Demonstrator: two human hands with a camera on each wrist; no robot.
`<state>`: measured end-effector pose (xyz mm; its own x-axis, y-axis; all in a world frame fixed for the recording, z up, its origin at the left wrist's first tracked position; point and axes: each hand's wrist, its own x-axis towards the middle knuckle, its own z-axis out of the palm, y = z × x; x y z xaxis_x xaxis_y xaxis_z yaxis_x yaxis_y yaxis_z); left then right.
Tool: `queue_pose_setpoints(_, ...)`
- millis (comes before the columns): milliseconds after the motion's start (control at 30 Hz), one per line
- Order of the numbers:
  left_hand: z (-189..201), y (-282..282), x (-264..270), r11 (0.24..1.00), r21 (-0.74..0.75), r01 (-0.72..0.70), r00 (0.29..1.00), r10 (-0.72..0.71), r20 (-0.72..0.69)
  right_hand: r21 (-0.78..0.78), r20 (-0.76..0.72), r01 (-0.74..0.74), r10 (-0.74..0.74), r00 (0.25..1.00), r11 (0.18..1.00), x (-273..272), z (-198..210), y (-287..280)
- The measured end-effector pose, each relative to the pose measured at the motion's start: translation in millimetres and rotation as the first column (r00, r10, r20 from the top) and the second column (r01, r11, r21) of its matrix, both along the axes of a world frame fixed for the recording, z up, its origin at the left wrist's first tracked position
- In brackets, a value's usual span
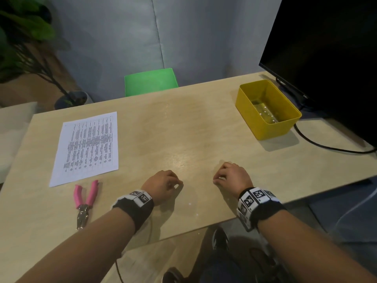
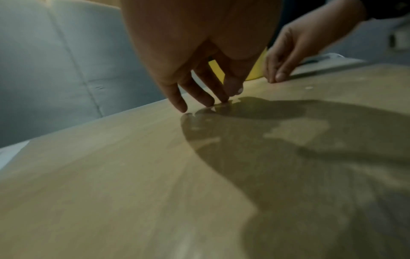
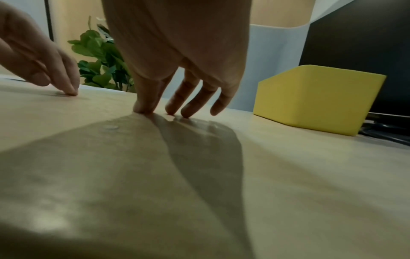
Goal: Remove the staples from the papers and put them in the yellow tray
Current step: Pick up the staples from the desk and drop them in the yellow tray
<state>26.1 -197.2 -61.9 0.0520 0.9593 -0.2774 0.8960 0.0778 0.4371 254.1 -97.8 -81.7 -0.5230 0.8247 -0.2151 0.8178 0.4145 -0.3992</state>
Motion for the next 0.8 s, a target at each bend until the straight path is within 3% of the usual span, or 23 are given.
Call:
queue_pose_setpoints(100, -1.5, 1.4, -1.2, 1.000, 0.002, 0.019, 1.000, -0.019, -0.021, 0.005, 0.011, -0.036, 0.036, 0.999, 0.999, -0.8, 1.6, 3.2)
queue_pose_setpoints(233, -3.8, 2.8, -1.2, 0.996, 0.010, -0.091, 0.995, 0.091, 0.042, -0.036, -0.007, -0.079, 0.079, 0.997, 0.996, -0.4, 2.7, 7.2)
queue_pose_setpoints(433, -9.8, 9.1, -0.3, 0.975, -0.012, -0.224, 0.967, 0.223, 0.119, -0.188, -0.165, 0.037, -0.068, 0.984, 0.982, 0.3, 2.9, 10.3)
queue_pose_setpoints(800, -8.6, 15.5, 3.0, 0.961, -0.006, -0.275, 0.957, 0.275, 0.092, -0.250, -0.245, -0.007, -0.056, 0.968, 0.968, 7.0, 4.7, 16.8)
